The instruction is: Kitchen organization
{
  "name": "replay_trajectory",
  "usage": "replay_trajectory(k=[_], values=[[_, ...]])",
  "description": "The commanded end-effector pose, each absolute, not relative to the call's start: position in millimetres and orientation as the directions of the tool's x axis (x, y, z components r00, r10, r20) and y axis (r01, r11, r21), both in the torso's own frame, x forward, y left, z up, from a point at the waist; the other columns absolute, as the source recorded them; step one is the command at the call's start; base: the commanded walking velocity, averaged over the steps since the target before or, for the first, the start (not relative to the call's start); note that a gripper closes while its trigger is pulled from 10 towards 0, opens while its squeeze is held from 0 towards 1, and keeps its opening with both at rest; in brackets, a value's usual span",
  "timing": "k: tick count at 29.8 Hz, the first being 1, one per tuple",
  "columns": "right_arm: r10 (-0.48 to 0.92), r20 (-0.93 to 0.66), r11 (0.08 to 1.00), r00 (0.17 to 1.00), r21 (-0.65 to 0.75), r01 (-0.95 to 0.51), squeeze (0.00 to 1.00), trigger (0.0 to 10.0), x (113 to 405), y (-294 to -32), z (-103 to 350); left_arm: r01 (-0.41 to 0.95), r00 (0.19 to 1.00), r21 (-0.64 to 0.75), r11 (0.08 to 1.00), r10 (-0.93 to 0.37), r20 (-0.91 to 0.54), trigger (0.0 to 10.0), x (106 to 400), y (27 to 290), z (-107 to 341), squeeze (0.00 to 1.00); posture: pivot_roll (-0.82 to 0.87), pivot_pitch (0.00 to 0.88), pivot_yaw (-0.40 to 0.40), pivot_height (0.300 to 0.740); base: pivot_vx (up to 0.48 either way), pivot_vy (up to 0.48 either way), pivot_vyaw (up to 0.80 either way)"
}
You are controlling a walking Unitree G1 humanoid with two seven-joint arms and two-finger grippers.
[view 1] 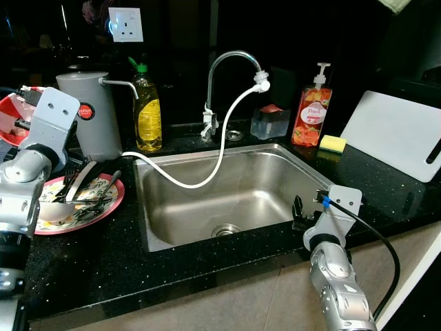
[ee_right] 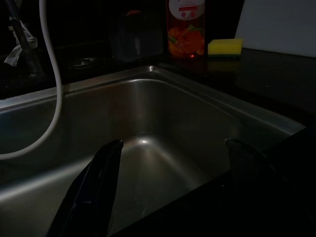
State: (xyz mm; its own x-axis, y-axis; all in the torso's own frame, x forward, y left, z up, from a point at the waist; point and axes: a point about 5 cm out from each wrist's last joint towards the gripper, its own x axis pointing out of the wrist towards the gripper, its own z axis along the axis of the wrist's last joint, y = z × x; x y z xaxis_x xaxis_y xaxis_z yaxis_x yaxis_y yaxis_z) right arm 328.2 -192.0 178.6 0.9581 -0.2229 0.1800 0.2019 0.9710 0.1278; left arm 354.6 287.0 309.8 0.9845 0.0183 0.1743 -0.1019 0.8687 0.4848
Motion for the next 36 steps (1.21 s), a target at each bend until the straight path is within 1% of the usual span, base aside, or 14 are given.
replay_trajectory(k=[1, 36], values=[[-0.232, 0.192, 0.969, 0.954, 0.134, 0.209, 0.0, 10.0, 327.9, -194.9, 182.4, -0.093, 0.982, 0.472, 0.877, 0.004, 0.187, 10.0, 353.4, 283.6, 311.2, 0.0, -0.06, 0.0, -0.008, 0.74, 0.0, 0.0, 0.0], [-0.231, 0.188, 0.969, 0.954, 0.133, 0.209, 0.0, 10.0, 328.2, -194.6, 181.7, -0.081, 0.984, 0.456, 0.886, 0.0, 0.176, 10.0, 350.3, 283.9, 308.5, 0.0, -0.06, 0.0, -0.01, 0.74, 0.0, 0.0, 0.0]])
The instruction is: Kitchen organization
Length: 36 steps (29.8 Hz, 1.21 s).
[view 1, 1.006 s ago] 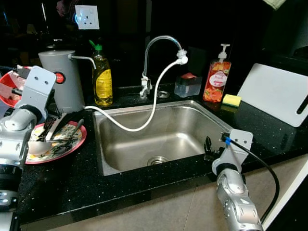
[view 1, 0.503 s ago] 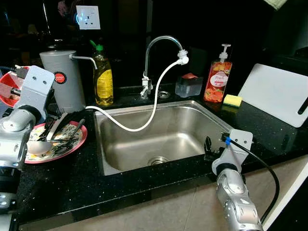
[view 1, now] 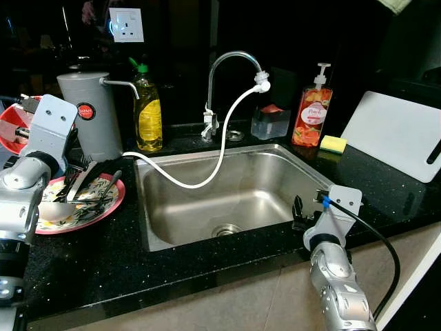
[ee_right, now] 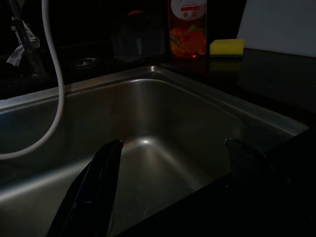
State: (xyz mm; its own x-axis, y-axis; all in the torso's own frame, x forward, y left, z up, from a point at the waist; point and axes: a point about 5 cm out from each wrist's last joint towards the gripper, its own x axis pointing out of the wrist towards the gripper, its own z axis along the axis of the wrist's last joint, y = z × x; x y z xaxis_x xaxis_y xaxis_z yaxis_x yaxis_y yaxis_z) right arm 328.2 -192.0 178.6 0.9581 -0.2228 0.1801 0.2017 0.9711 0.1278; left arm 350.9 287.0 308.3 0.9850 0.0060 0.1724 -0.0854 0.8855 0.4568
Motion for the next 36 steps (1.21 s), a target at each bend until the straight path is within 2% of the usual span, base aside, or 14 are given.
replay_trajectory(k=[1, 19, 36], values=[[-0.231, 0.188, 0.969, 0.954, 0.133, 0.209, 0.0, 10.0, 328, -195, 182, -0.081, 0.984, 0.456, 0.886, 0.0, 0.176, 10.0, 350, 284, 309, 0.0, -0.06, 0.0, -0.01, 0.74, 0.0, 0.0, 0.0], [-0.232, 0.189, 0.969, 0.954, 0.133, 0.21, 0.0, 10.0, 328, -195, 182, -0.052, 0.98, 0.459, 0.887, -0.044, 0.196, 10.0, 348, 280, 312, 0.0, -0.06, 0.0, -0.01, 0.74, 0.0, 0.0, 0.0], [-0.235, 0.189, 0.968, 0.954, 0.137, 0.211, 0.0, 10.0, 328, -194, 182, 0.14, 0.95, 0.461, 0.876, -0.251, 0.188, 10.0, 346, 245, 310, 0.0, -0.06, 0.0, -0.011, 0.74, 0.0, 0.0, 0.0]])
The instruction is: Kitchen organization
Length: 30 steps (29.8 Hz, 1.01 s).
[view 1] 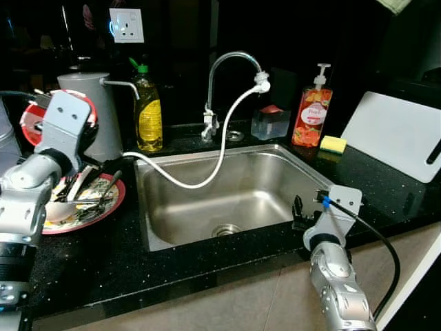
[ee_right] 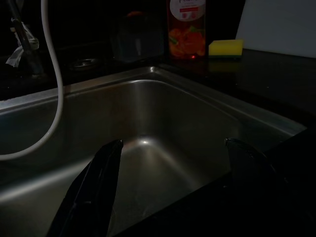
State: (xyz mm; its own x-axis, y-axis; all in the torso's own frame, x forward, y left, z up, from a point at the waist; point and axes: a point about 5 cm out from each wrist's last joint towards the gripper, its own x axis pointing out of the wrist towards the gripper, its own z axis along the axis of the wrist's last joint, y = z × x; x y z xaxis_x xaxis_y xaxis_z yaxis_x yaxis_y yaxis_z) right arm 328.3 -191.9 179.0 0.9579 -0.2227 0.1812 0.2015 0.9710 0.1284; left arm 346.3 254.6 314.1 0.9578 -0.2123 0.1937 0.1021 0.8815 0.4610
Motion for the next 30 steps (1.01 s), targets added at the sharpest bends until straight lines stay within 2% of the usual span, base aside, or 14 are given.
replay_trajectory(k=[1, 7, 12, 16, 17, 19, 22, 27, 30], values=[[-0.235, 0.188, 0.968, 0.954, 0.137, 0.211, 0.0, 10.0, 328, -195, 181, 0.152, 0.948, 0.459, 0.875, -0.261, 0.184, 10.0, 346, 244, 309, 0.0, -0.06, 0.0, -0.011, 0.74, 0.0, 0.0, 0.0], [-0.236, 0.188, 0.967, 0.953, 0.137, 0.213, 0.0, 10.0, 328, -195, 182, 0.197, 0.939, 0.452, 0.87, -0.3, 0.168, 10.0, 344, 238, 304, 0.0, -0.06, 0.0, -0.01, 0.74, 0.0, 0.0, 0.0], [-0.234, 0.191, 0.968, 0.953, 0.139, 0.209, 0.0, 10.0, 329, -194, 183, 0.319, 0.912, 0.398, 0.86, -0.392, 0.115, 10.0, 344, 222, 290, 0.0, -0.06, 0.0, -0.012, 0.74, 0.0, 0.0, 0.0], [-0.232, 0.191, 0.968, 0.954, 0.14, 0.208, 0.0, 10.0, 329, -193, 183, 0.402, 0.89, 0.335, 0.852, -0.45, 0.077, 10.0, 345, 206, 278, 0.0, -0.06, 0.0, -0.011, 0.74, 0.0, 0.0, 0.0], [-0.232, 0.19, 0.968, 0.954, 0.14, 0.208, 0.0, 10.0, 329, -193, 183, 0.448, 0.872, 0.307, 0.84, -0.486, 0.059, 10.0, 347, 194, 272, 0.0, -0.06, 0.0, -0.012, 0.74, 0.0, 0.0, 0.0], [-0.232, 0.19, 0.968, 0.954, 0.14, 0.208, 0.0, 10.0, 329, -193, 183, 0.448, 0.872, 0.307, 0.84, -0.486, 0.059, 10.0, 347, 194, 272, 0.0, -0.06, 0.0, -0.012, 0.74, 0.0, 0.0, 0.0], [-0.231, 0.192, 0.968, 0.954, 0.139, 0.206, 0.0, 10.0, 329, -193, 183, 0.539, 0.829, 0.248, 0.805, -0.559, 0.016, 10.0, 352, 174, 262, 0.0, -0.06, 0.0, -0.012, 0.74, 0.0, 0.0, 0.0], [-0.231, 0.195, 0.969, 0.953, 0.139, 0.206, 0.0, 10.0, 329, -193, 184, 0.569, 0.813, 0.228, 0.79, -0.582, -0.01, 10.0, 355, 165, 256, 0.0, -0.07, 0.0, -0.01, 0.74, 0.0, 0.0, 0.0], [-0.232, 0.202, 0.968, 0.951, 0.14, 0.206, 0.0, 10.0, 329, -193, 187, 0.582, 0.811, 0.17, 0.795, -0.584, -0.045, 10.0, 361, 159, 248, 0.0, -0.08, 0.0, -0.007, 0.74, 0.0, 0.0, 0.0]])
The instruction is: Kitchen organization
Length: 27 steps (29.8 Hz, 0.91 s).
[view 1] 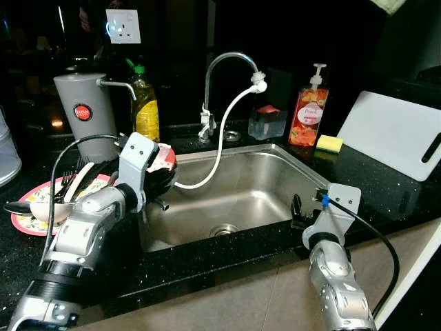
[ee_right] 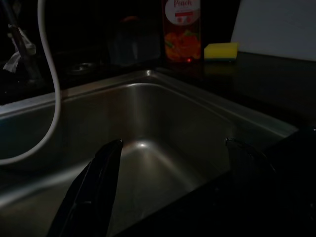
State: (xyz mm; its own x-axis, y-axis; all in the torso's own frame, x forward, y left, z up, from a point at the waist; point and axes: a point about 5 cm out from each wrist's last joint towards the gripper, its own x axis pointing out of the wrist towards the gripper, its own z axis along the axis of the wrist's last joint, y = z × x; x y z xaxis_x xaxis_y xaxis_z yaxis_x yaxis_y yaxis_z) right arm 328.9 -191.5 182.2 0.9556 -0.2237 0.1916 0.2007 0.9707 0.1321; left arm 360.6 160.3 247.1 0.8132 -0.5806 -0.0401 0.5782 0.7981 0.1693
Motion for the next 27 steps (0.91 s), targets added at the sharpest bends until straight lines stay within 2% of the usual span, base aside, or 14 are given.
replay_trajectory(k=[1, 4, 12, 17, 23, 27], values=[[-0.228, 0.217, 0.969, 0.949, 0.144, 0.2, 0.0, 10.0, 328, -193, 191, 0.586, 0.81, 0.132, 0.8, -0.583, -0.066, 10.0, 365, 156, 243, 0.0, -0.08, 0.0, -0.007, 0.74, 0.0, 0.0, 0.0], [-0.213, 0.279, 0.973, 0.936, 0.151, 0.176, 0.0, 10.0, 329, -191, 209, 0.598, 0.801, 0.073, 0.798, -0.59, -0.107, 10.0, 370, 151, 234, 0.0, -0.08, 0.0, -0.008, 0.74, 0.0, 0.0, 0.0], [-0.157, 0.389, 0.984, 0.908, 0.142, 0.109, 0.0, 10.0, 327, -183, 242, 0.576, 0.813, 0.064, 0.815, -0.563, -0.147, 10.0, 381, 145, 230, 0.0, -0.08, 0.0, -0.01, 0.74, 0.0, 0.0, 0.0], [-0.091, 0.4, 0.993, 0.912, 0.107, 0.052, 0.0, 10.0, 326, -173, 246, 0.598, 0.795, 0.058, 0.799, -0.582, -0.171, 10.0, 383, 139, 227, 0.0, -0.08, 0.0, -0.012, 0.74, 0.0, 0.0, 0.0], [-0.078, 0.395, 0.994, 0.916, 0.106, 0.039, 0.0, 10.0, 326, -171, 247, 0.613, 0.782, 0.042, 0.789, -0.598, -0.178, 10.0, 386, 135, 226, 0.0, -0.07, 0.0, -0.014, 0.74, 0.0, 0.0, 0.0], [-0.044, 0.419, 0.993, 0.907, 0.115, -0.005, 0.0, 10.0, 324, -162, 257, 0.608, 0.767, -0.042, 0.793, -0.6, -0.228, 10.0, 396, 124, 217, 0.0, -0.08, 0.0, -0.01, 0.74, 0.0, 0.0, 0.0]])
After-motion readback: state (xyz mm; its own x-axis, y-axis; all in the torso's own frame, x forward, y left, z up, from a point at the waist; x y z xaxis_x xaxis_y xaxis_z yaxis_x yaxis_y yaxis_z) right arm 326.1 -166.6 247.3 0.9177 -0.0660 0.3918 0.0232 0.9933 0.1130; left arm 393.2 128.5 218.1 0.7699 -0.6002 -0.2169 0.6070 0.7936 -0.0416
